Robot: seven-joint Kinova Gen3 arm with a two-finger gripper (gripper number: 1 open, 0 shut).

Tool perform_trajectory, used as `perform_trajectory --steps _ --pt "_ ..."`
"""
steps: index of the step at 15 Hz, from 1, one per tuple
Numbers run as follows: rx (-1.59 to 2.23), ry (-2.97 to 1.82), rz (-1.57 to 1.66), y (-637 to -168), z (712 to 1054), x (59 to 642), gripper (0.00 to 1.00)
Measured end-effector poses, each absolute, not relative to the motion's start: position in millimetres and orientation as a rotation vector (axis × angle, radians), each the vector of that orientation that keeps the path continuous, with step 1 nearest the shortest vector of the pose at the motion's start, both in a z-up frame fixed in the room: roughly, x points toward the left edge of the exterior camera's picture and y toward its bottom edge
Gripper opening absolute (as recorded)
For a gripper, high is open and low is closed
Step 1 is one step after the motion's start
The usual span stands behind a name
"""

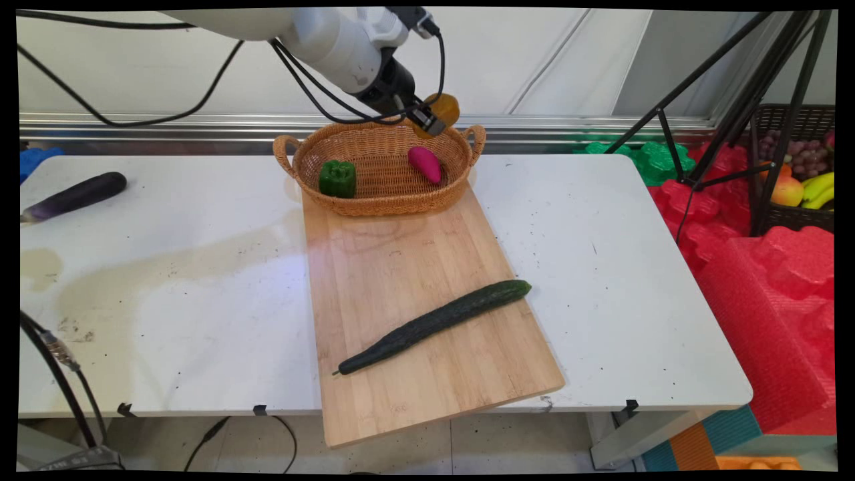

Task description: Place the picked object in the vegetable basket

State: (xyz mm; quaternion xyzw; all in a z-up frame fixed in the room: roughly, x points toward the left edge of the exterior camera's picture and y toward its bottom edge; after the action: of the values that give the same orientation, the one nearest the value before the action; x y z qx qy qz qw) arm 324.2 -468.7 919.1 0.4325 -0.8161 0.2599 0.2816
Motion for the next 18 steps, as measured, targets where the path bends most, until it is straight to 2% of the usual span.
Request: perform_trajectory --steps 10,16,17,18 --pt "1.171 -2.305 0.648 -504.6 861.5 327.9 0.00" --pt "1.170 -2.337 0.626 -508.8 846.9 328.6 0.00" --pt "1.169 -2.339 0.624 -508.7 846.0 328.5 1.00" --pt "1.168 -2.341 0.623 -508.3 845.3 328.4 1.00"
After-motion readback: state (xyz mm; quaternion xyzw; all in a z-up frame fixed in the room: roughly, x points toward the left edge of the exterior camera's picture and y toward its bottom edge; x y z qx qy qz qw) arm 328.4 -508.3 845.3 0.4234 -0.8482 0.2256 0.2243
